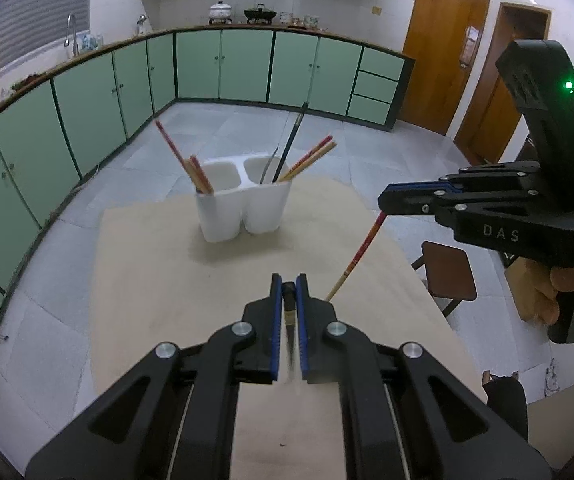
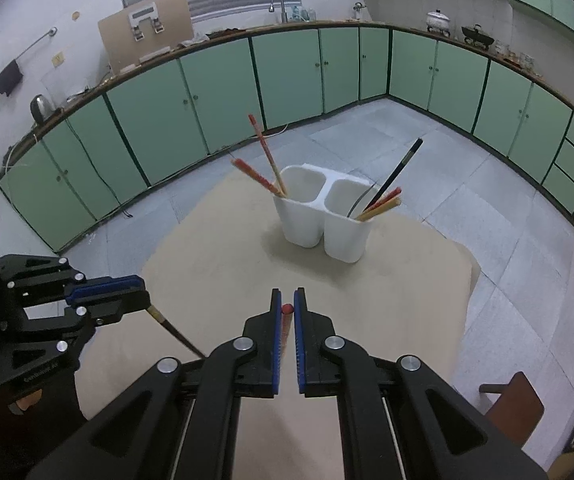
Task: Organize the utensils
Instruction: 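Lift and carry both chopsticks upright toward the white holder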
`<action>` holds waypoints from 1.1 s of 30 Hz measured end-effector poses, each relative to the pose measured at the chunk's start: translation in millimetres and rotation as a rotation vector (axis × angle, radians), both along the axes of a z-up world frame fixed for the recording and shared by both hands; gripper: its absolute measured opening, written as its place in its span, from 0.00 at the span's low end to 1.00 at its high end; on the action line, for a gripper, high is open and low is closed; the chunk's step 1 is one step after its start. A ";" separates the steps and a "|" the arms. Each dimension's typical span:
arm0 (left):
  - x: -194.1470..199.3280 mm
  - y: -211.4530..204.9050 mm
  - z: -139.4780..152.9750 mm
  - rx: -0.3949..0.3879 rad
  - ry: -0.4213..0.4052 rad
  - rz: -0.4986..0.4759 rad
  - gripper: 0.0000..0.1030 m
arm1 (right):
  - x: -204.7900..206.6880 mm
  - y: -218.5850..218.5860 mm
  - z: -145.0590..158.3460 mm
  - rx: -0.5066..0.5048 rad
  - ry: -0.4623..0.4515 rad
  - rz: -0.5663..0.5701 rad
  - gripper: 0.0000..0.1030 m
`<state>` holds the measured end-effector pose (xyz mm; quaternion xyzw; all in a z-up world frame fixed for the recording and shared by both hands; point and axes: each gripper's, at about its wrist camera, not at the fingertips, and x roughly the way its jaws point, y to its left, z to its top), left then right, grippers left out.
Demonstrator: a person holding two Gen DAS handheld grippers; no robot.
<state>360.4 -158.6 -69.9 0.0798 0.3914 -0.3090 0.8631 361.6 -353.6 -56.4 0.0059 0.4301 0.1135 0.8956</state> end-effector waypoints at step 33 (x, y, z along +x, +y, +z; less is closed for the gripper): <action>86.9 -20.9 160.3 -0.063 -0.226 0.091 0.06 | 55.6 -1.5 149.6 -0.068 -0.189 -0.064 0.06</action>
